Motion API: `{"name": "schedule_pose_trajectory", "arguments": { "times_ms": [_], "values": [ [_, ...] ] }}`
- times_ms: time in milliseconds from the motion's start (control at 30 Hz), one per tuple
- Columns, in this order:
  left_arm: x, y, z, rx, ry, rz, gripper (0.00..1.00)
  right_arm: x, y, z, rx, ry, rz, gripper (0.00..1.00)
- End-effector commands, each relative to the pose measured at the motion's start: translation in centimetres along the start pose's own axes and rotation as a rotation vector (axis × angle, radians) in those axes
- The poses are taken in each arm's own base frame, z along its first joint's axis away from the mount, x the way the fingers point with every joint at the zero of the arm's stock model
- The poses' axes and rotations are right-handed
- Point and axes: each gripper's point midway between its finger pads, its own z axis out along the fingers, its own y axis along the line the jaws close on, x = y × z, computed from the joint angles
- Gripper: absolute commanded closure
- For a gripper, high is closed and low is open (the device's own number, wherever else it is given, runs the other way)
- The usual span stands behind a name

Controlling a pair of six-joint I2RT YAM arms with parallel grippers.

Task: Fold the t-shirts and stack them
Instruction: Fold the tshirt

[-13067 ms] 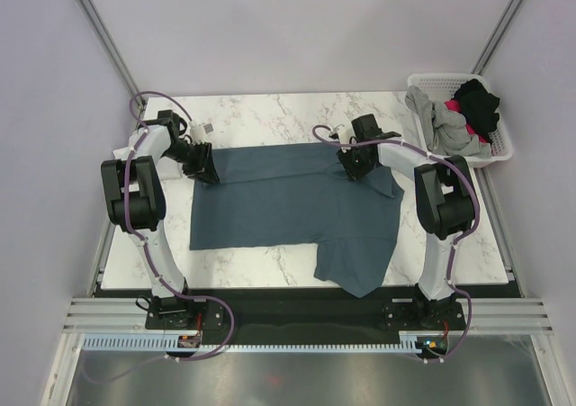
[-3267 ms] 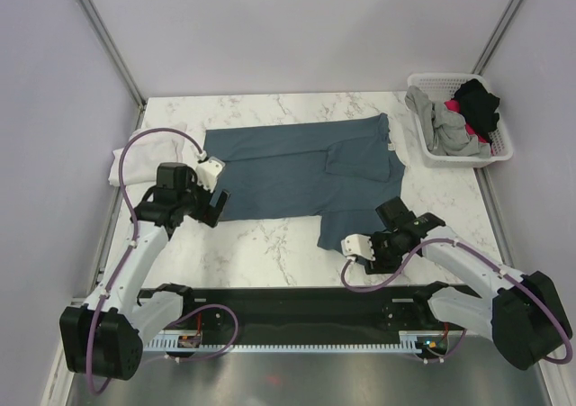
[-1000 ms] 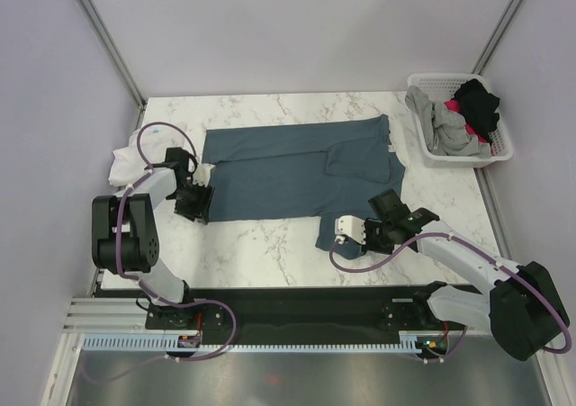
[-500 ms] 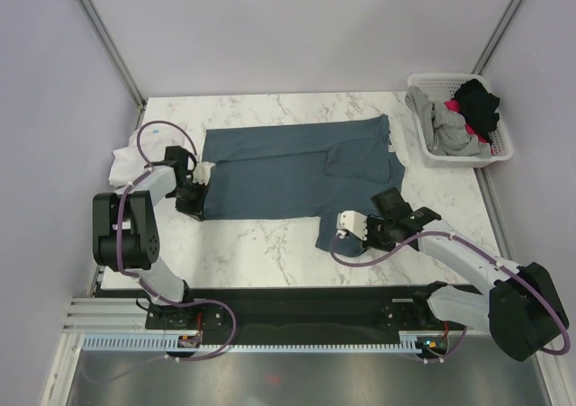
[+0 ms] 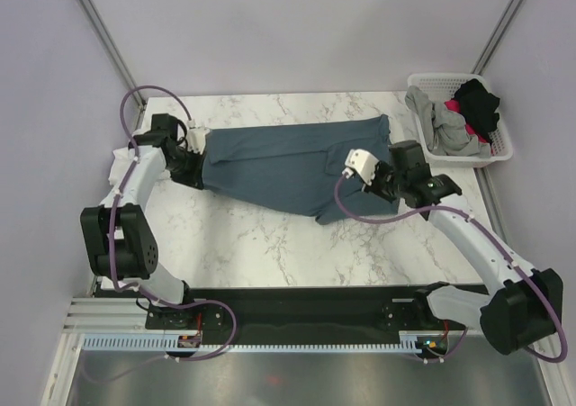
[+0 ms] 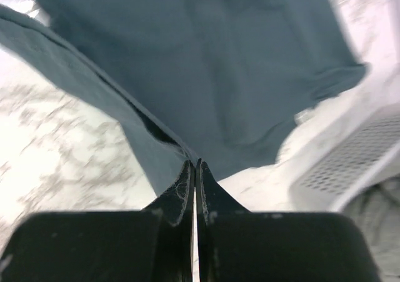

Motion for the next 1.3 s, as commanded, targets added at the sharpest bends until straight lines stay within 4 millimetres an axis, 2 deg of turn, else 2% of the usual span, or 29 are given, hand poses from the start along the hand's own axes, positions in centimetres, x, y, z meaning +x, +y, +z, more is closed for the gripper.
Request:
{"name": "schedule_pose_trajectory", "arguments": {
  "times_ms": [0, 33, 67, 100, 167, 200, 233, 267, 300, 333, 367, 400, 433, 467, 500, 533, 567, 600, 633, 667, 700, 733, 767, 833, 867, 967, 1100, 1233, 1267],
  "values": [
    [-1.7, -0.4, -1.5, 0.040, -0.016, 0.057, 0.98, -3.9, -5.4, -0.5, 0.132, -0.087, 0.023, 1.00],
    [-2.6, -0.2, -1.7, 0.042, -0.020, 0.060, 0.98, -4.4, -6.5, -0.6, 0.152, -0.096, 0.035, 1.00],
    [-3.0, -0.1, -1.9, 0.041, -0.021, 0.063, 0.98, -5.8, -8.1, -1.1, 0.184, -0.124, 0.029, 1.00],
    [-4.2, 0.2, -2.3, 0.036, -0.041, 0.073, 0.98, -6.0, -9.0, -0.2, 0.186, -0.119, 0.033, 1.00],
    [-4.8, 0.7, -1.6, 0.045, -0.024, 0.068, 0.98, -7.1, -11.3, -0.2, 0.227, -0.133, 0.029, 1.00],
    [-6.2, 1.1, -2.1, 0.034, -0.050, 0.082, 0.98, -6.9, -12.0, 1.2, 0.220, -0.118, 0.030, 1.00],
    [-6.7, 1.4, -2.0, 0.032, -0.053, 0.083, 0.98, -6.8, -13.0, 1.4, 0.236, -0.111, 0.037, 1.00],
    [-6.9, 2.0, -0.8, 0.038, -0.027, 0.073, 0.98, -7.7, -14.5, 1.2, 0.260, -0.131, 0.039, 1.00],
    [-7.3, 2.1, -0.6, 0.041, -0.023, 0.073, 0.98, -7.3, -15.2, 2.6, 0.256, -0.117, 0.049, 1.00],
    [-8.7, 2.6, -0.8, 0.034, -0.044, 0.079, 0.98, -7.3, -16.2, 2.9, 0.270, -0.116, 0.055, 1.00],
    [-9.3, 2.9, -0.5, 0.036, -0.045, 0.077, 0.98, -8.3, -17.7, 2.7, 0.298, -0.134, 0.048, 1.00],
    [-10.3, 3.5, 0.2, 0.038, -0.041, 0.071, 0.98, -7.9, -18.4, 4.2, 0.293, -0.122, 0.052, 1.00],
    [-10.9, 3.8, 0.5, 0.038, -0.041, 0.070, 0.98, -7.9, -19.3, 4.5, 0.306, -0.120, 0.054, 1.00],
    [-11.5, 4.2, 0.6, 0.035, -0.043, 0.066, 0.98, -8.9, -20.8, 4.4, 0.334, -0.138, 0.048, 1.00],
    [-12.4, 4.9, 1.5, 0.035, -0.038, 0.062, 0.98, -8.4, -21.3, 6.1, 0.323, -0.123, 0.057, 1.00],
    [-12.9, 5.3, 1.8, 0.030, -0.038, 0.056, 0.98, -8.1, -22.2, 6.5, 0.334, -0.118, 0.062, 1.00],
    [-13.3, 5.8, 2.4, 0.029, -0.033, 0.052, 0.98, -9.0, -23.7, 6.3, 0.363, -0.138, 0.057, 1.00],
    [-15.0, 6.5, 1.7, 0.005, -0.074, 0.059, 0.98, -8.3, -24.1, 8.1, 0.357, -0.118, 0.065, 1.00],
    [-14.7, 7.2, 3.4, 0.009, -0.035, 0.049, 0.98, -7.9, -25.0, 8.5, 0.367, -0.115, 0.071, 1.00],
    [-15.1, 7.6, 3.7, 0.002, -0.038, 0.047, 0.98, -8.8, -26.4, 8.3, 0.395, -0.134, 0.067, 1.00],
    [-16.3, 8.0, 3.3, -0.018, -0.067, 0.058, 0.98, -7.9, -26.5, 10.2, 0.378, -0.114, 0.075, 1.00],
    [-15.8, 8.7, 4.7, -0.021, -0.037, 0.049, 0.98, -8.6, -27.8, 10.0, 0.406, -0.128, 0.073, 1.00],
    [-15.9, 9.1, 4.9, -0.031, -0.036, 0.050, 0.98, -7.8, -27.9, 11.9, 0.394, -0.109, 0.081, 1.00],
    [-15.3, 9.3, 6.3, -0.028, -0.008, 0.045, 0.98, -8.4, -29.2, 12.4, 0.417, -0.125, 0.083, 1.00],
    [-15.0, 9.5, 6.6, -0.027, 0.004, 0.042, 0.98, -7.6, -28.9, 14.1, 0.400, -0.107, 0.092, 1.00],
    [-13.7, 9.9, 7.7, -0.022, 0.041, 0.018, 0.98, -7.2, -29.6, 15.4, 0.413, -0.098, 0.109, 1.00],
    [-12.7, 10.3, 8.1, -0.015, 0.064, -0.020, 0.98, -6.6, -29.3, 16.2, 0.410, -0.091, 0.128, 1.00],
    [-12.6, 10.8, 8.0, -0.029, 0.056, -0.051, 0.97, -6.3, -29.2, 16.3, 0.427, -0.097, 0.163, 1.00],
    [-12.8, 11.1, 8.0, -0.043, 0.045, -0.067, 0.76, -6.1, -29.2, 16.4, 0.434, -0.084, 0.156, 1.00]
  ]
}}
